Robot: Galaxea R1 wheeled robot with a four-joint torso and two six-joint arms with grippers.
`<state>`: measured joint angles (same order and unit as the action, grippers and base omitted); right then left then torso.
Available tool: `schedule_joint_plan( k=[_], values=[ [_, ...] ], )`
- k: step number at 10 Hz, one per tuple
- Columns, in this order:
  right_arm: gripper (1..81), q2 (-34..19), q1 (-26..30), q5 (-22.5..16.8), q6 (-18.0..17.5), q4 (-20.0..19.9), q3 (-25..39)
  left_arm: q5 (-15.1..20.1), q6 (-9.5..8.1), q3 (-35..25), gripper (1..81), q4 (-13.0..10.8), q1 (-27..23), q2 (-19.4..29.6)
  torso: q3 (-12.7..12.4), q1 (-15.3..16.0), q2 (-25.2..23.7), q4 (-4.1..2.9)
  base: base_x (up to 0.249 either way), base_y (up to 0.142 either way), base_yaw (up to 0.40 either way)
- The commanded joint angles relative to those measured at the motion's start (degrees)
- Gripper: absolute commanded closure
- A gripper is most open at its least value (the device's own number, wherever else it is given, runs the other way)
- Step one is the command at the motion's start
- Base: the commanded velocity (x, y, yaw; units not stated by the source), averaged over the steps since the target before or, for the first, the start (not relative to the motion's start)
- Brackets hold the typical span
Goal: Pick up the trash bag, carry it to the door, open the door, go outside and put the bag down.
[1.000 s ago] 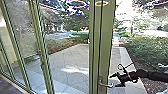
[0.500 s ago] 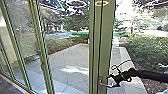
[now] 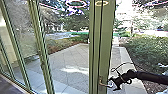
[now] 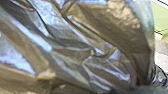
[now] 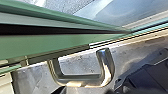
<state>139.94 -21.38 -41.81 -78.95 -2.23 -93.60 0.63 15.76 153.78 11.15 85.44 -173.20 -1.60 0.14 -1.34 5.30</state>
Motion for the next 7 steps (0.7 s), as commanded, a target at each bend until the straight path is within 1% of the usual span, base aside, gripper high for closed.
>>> schedule_joint_plan(
  k=[1, 3, 7],
  values=[
    [1.0, 1.77, 8.32, -1.69, -0.42, 0.03, -3.58, 2.88, 0.06, -0.15, 81.1, 0.45, -3.57, -0.13, 0.0, 0.0, 0.0, 0.0, 0.0, 0.0, 0.0],
    [1.0, 4.23, 7.53, -1.69, -0.33, -0.14, -7.98, 2.88, 0.06, -0.15, 81.1, 0.89, -3.57, 0.13, 0.0, 0.0, 0.0, 0.0, 0.0, 0.0, 0.0],
    [1.0, 8.98, 6.65, -1.6, -0.33, 0.03, -12.74, 2.88, 0.06, -0.15, 81.1, 0.89, -3.57, 0.13, 0.0, 0.0, 0.0, 0.0, 0.0, 0.0, 0.0]
  ],
)
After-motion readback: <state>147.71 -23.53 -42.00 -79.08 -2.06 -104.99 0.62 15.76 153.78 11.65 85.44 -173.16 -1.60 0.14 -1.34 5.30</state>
